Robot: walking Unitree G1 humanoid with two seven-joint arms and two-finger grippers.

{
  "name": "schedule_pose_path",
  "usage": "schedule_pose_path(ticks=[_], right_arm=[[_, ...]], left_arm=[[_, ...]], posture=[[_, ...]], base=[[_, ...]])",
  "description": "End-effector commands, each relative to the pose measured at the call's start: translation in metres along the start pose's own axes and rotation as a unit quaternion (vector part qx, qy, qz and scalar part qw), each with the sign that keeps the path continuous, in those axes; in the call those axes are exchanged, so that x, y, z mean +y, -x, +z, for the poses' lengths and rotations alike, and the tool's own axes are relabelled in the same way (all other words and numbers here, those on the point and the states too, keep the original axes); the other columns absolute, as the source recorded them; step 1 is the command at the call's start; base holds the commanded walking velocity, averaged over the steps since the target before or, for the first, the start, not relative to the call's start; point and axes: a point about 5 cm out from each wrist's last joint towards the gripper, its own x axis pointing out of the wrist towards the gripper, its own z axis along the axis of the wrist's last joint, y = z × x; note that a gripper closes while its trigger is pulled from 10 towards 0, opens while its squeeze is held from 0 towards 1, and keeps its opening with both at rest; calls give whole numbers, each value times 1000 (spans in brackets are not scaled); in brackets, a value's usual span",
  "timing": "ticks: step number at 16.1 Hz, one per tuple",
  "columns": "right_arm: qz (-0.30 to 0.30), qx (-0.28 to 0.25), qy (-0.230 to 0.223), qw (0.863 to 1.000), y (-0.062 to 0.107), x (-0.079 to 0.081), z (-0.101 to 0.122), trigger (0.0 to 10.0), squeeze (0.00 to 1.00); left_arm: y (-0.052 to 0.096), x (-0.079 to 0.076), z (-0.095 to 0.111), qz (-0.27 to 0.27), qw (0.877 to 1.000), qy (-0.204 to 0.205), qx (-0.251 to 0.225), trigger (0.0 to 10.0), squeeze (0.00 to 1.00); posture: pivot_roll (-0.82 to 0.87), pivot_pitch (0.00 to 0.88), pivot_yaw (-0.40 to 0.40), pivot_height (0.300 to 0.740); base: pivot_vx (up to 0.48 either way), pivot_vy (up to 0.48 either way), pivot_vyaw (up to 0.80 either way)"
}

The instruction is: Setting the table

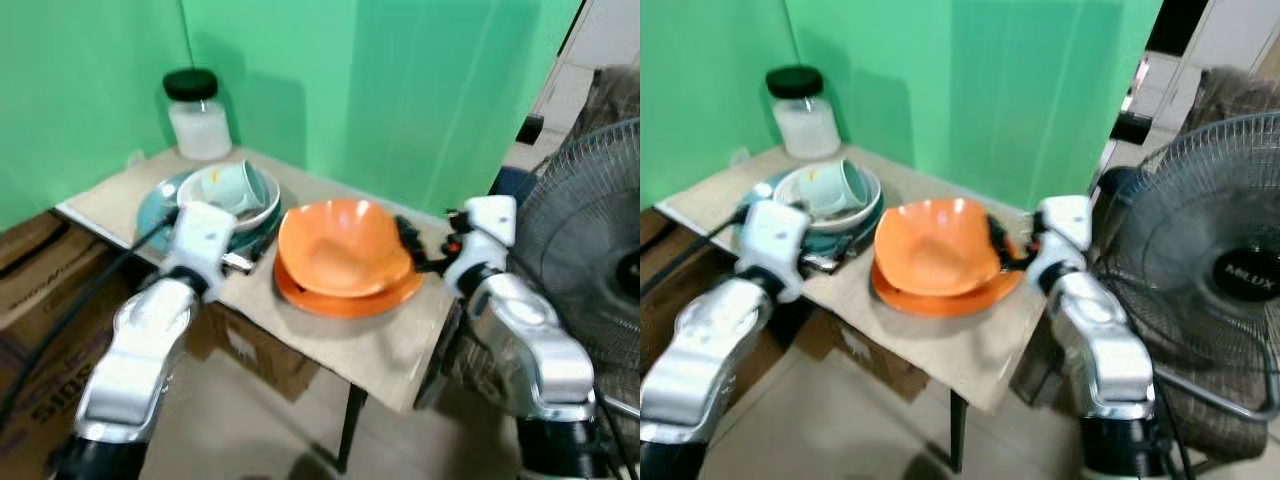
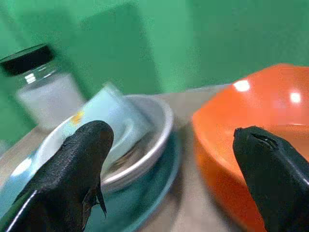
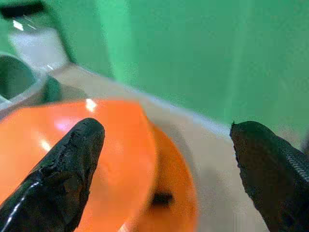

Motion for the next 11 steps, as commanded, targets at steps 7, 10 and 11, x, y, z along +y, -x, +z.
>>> schedule_pose_path(ticks=[7,10,11], right_arm=[[17,143,-132,981,-16,-3,-4,10000,0],[41,173,-173,969,-25,8,-2,9333,0],[44,177,-187,965,-28,11,-1,3020,0]], left_arm=[[-7,-7,6,-123,991,-39,-23,10000,0],[1,-6,7,-173,984,-29,-26,10000,0],[4,-3,7,-176,984,-30,-25,10000,0]], posture=[[93,0,9,740],[101,0,3,740],[108,0,-3,740]], base=[[0,0,0],[0,0,0],[0,0,0]])
